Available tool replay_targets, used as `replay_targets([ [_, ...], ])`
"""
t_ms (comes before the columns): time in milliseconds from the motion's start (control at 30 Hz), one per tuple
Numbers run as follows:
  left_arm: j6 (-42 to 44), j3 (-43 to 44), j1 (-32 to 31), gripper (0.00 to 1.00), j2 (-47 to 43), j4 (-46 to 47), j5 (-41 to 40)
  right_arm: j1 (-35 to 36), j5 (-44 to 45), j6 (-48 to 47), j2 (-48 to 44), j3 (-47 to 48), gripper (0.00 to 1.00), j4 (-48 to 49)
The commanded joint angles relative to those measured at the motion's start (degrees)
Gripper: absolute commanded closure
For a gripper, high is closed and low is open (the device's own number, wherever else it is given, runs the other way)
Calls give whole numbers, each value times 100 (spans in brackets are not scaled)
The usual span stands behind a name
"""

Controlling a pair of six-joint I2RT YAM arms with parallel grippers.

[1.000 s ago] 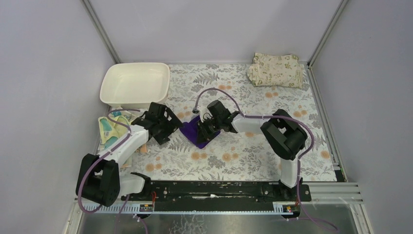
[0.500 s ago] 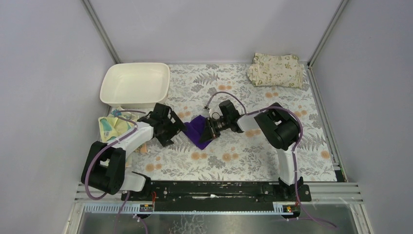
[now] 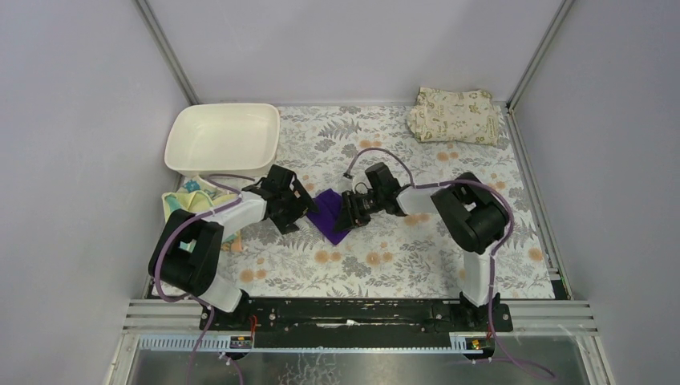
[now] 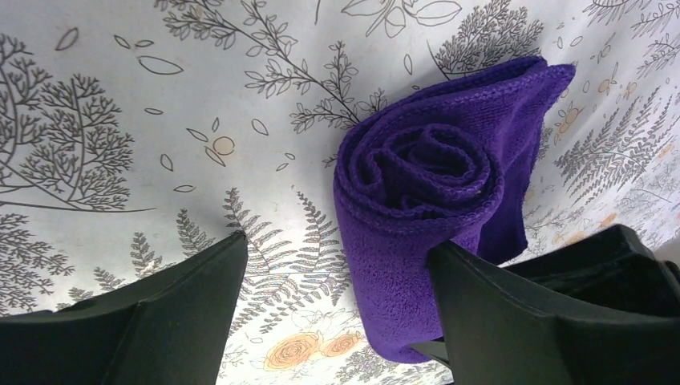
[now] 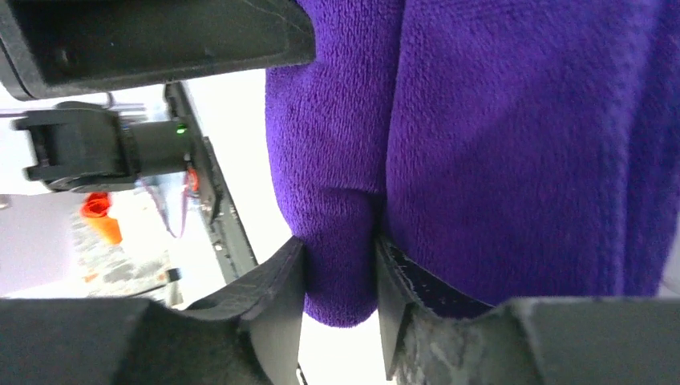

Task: Roll the towels
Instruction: Roll the towel at the center of the board.

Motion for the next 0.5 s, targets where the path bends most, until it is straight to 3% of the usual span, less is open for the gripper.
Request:
replay_targets([
  [0, -21, -144, -125, 19, 319, -113, -345, 125, 1493, -931, -750, 83, 55, -1570],
  [200, -21, -105, -173, 19, 392, -263, -482, 812, 3700, -1794, -1615, 588, 45, -2760],
  [467, -41, -62, -205, 19, 430, -340, -522, 2094, 5906, -2587, -1957, 801, 39, -2852],
])
